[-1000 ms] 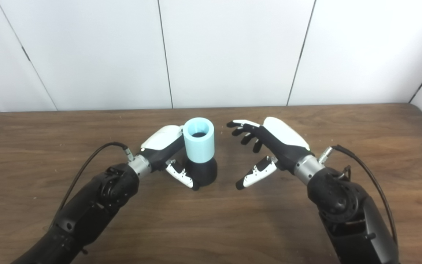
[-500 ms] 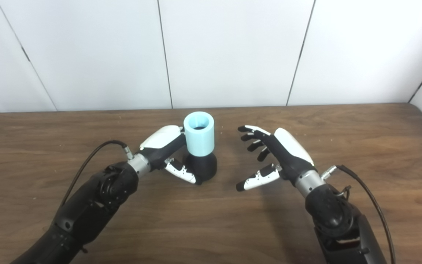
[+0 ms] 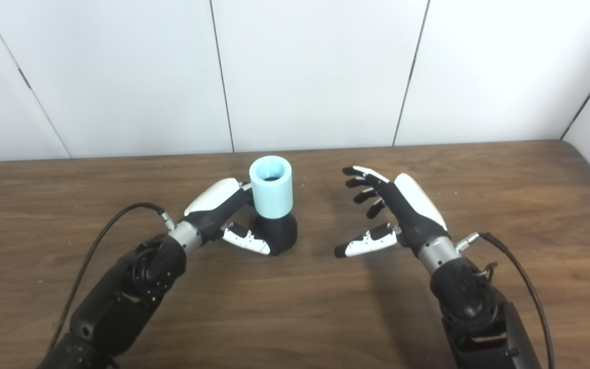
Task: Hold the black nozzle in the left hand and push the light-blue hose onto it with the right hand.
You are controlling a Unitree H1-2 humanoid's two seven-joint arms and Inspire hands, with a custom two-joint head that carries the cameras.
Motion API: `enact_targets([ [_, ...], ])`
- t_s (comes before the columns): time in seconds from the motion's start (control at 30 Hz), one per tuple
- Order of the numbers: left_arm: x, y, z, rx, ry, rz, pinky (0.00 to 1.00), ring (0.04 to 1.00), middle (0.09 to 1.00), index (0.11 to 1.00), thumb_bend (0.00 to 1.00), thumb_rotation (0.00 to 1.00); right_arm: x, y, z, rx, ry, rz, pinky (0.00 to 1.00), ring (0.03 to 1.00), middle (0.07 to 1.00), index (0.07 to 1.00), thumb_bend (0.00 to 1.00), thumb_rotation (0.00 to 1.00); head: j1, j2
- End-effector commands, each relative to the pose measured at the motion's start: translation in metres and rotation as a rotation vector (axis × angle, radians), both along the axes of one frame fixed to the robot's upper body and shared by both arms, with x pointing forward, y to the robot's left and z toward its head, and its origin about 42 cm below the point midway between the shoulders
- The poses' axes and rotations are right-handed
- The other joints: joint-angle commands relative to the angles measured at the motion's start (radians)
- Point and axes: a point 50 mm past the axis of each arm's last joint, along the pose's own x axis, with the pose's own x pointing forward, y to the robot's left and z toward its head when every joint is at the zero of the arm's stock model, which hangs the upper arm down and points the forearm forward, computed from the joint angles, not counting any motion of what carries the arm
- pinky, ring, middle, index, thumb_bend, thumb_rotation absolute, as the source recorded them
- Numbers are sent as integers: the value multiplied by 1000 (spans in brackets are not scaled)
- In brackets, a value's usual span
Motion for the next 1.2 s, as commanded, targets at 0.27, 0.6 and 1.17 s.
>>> enact_targets([
  [0.27,-15,57,-7,-159,23,264,912,885,862,845,740,69,-4,0,16,94,-101,-38,538,693,798,851,742,6,8,2],
  [0.6,-32,63,-3,-654,-93,499,665,756,768,770,603,0,-2,5,5,262,-143,-87,507,673,780,832,707,83,11,2],
  [1.17,-50,69,13,-1040,-2,293,517,638,650,687,669,106,-9,10,-4,503,-200,-149,489,634,755,790,712,149,2,3],
])
